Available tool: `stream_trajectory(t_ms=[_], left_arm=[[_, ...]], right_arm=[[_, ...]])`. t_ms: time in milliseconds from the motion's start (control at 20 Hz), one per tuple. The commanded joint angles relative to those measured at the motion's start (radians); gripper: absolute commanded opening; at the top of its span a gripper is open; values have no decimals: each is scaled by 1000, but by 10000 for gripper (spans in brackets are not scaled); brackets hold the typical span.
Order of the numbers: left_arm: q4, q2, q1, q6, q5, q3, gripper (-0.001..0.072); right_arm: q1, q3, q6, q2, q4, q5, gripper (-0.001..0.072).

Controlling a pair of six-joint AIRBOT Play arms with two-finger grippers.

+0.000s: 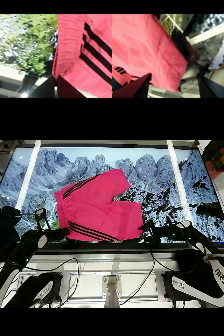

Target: Fold the clothes and pants, and hang the long-sleeved shirts on hangers.

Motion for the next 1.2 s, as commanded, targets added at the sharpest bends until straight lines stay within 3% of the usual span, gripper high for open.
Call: stream_trajectory(t_ms=[0, 250, 400, 500, 550, 700, 850, 950, 1150], left_arm=[[0, 1, 1, 0, 19, 1, 15], [0, 0, 1, 0, 72, 1, 13], [0, -1, 1, 0, 77, 1, 14], [1, -1, 1, 0, 77, 1, 14], [1, -1, 1, 0, 78, 1, 14], [5, -1, 8, 0, 115, 1, 14], [0, 2, 40, 6, 136, 20, 14], [-3, 15, 32, 109, 59, 55, 13], [-3, 92, -58, 113, -138, 67, 12]], right_arm=[[0, 17, -52, -43, 73, -43, 569], [38, 84, -55, -56, 64, -61, 539], [76, 91, -55, -62, 60, -98, 453], [73, 91, -56, -61, 59, -117, 265], [74, 91, -72, -60, 56, -130, 28], [73, 96, -112, -52, 47, -156, 7], [65, 158, -88, 1, -118, -197, 5], [31, 215, -45, 60, -249, -170, 5], [-27, 274, 48, 187, -526, -11, 5]])
